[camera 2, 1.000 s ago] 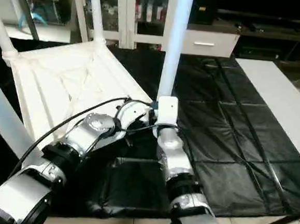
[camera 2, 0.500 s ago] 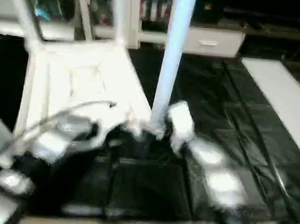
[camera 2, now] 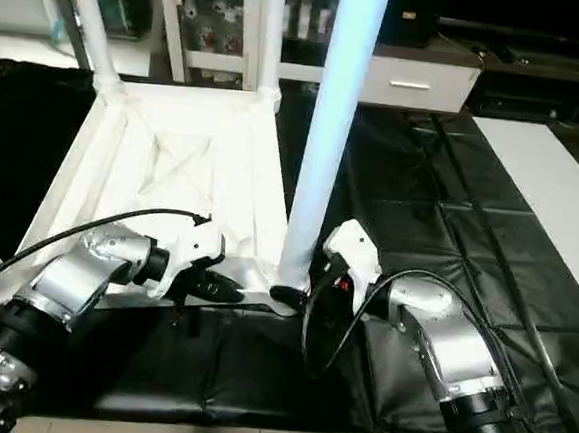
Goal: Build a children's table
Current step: Rotate leg to tighten
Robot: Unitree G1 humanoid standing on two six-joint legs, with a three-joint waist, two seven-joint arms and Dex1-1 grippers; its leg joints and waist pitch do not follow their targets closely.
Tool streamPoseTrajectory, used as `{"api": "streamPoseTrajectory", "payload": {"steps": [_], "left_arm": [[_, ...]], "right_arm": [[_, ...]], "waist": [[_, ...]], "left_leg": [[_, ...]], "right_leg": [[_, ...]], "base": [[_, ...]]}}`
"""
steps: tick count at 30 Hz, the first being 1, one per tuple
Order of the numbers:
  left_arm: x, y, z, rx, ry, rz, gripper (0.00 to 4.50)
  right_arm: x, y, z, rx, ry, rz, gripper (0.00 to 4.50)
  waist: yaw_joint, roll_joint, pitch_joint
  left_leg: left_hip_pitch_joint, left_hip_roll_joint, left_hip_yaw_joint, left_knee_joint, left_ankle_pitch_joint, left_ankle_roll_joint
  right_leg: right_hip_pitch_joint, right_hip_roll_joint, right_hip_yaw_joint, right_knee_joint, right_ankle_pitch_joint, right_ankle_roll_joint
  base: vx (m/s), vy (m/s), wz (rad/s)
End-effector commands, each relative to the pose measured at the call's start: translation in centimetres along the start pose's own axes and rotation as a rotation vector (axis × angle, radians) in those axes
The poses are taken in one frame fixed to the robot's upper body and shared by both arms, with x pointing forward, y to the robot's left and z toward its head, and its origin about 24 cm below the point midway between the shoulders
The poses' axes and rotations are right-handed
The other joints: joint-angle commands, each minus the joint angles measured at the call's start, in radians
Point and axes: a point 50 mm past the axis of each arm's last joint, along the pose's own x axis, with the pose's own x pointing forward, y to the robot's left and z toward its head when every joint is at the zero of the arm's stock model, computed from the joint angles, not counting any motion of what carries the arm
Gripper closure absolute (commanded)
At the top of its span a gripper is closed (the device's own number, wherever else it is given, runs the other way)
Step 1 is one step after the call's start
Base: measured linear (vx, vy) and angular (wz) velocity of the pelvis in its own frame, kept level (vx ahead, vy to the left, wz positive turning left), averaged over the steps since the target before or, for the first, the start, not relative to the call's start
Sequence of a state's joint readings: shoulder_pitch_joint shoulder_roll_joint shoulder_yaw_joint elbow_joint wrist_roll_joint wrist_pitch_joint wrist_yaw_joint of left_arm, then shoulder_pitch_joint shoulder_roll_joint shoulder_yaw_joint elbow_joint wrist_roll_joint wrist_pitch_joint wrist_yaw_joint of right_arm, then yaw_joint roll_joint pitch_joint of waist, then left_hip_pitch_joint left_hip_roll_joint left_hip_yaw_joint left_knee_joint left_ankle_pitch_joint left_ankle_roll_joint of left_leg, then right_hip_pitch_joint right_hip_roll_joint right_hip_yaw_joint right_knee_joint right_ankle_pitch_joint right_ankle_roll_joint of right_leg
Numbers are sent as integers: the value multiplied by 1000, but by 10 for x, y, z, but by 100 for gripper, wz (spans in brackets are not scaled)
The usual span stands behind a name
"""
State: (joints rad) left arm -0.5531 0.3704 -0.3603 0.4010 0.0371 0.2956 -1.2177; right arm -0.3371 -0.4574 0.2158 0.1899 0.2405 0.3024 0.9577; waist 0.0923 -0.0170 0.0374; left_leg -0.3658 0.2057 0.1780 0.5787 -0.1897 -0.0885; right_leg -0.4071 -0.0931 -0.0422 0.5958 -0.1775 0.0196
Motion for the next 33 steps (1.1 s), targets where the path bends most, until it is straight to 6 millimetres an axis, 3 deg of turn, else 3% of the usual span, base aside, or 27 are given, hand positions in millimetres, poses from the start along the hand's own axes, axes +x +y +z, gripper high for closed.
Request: {"api": "streamPoseTrajectory", "payload": {"steps": [1, 7, 18, 20, 23, 26, 28, 29, 32, 33], "left_arm": [[13, -12, -12, -34, 53, -64, 450], [12, -10, -13, -44, 49, -48, 450], [14, -7, -11, -70, 25, -14, 450], [15, -5, -11, -86, 14, 14, 450], [21, 1, -10, -118, -3, 90, 450], [35, 9, -1, -147, -16, 199, 450], [38, 13, 2, -154, -21, 240, 450], [44, 17, 8, -153, -28, 298, 450], [50, 22, 15, -150, -35, 356, 450], [53, 25, 20, -134, -34, 394, 450]], "right_arm": [[6, -4, 1, -22, 15, -12, 32], [10, -7, 0, -35, 26, -27, 86], [17, -8, 2, 16, -57, -63, 177], [22, -12, 2, 84, -118, -157, 179], [30, -15, -4, 165, -131, -300, 181], [42, -20, -11, 281, -140, -496, 181], [46, -23, -13, 319, -138, -563, 181], [52, -27, -14, 357, -123, -667, 181], [61, -28, -11, 395, -121, -740, 181], [69, -28, -7, 393, -107, -774, 181]], "waist": [[-2, -10, -56], [0, -7, -57], [-3, -12, -53], [-6, -9, -51], [-16, -15, -49], [-21, -13, -48], [-26, -14, -48], [-29, 0, -47], [-36, -4, -48], [-35, 3, -49]], "left_leg": [[8, 19, 4, -66, -151, 49], [9, 18, 5, -63, -124, 57], [9, 19, 4, -66, -183, 37], [7, 18, 3, -68, -202, 25], [4, 15, -2, -74, -236, -5], [11, 15, -1, -74, -279, -13], [7, 12, -3, -76, -276, -23], [10, 11, -5, -76, -293, -27], [10, 8, -4, -75, -311, -35], [8, 9, -6, -75, -298, -31]], "right_leg": [[50, -37, 28, -49, -80, -252], [51, -37, 27, -45, -53, -260], [47, -37, 28, -52, -144, -242], [46, -38, 29, -56, -174, -235], [46, -38, 27, -64, -261, -200], [34, -41, 30, -75, -335, -179], [37, -39, 29, -75, -355, -165], [33, -39, 29, -78, -368, -162], [30, -36, 29, -82, -382, -151], [33, -35, 30, -77, -332, -155]], "base": [[0, 0, 0], [0, 0, 0], [0, 0, 0], [0, 0, 0], [0, 0, 0], [0, 0, 0], [0, 0, 0], [0, 0, 0], [0, 0, 0], [0, 0, 0]]}}
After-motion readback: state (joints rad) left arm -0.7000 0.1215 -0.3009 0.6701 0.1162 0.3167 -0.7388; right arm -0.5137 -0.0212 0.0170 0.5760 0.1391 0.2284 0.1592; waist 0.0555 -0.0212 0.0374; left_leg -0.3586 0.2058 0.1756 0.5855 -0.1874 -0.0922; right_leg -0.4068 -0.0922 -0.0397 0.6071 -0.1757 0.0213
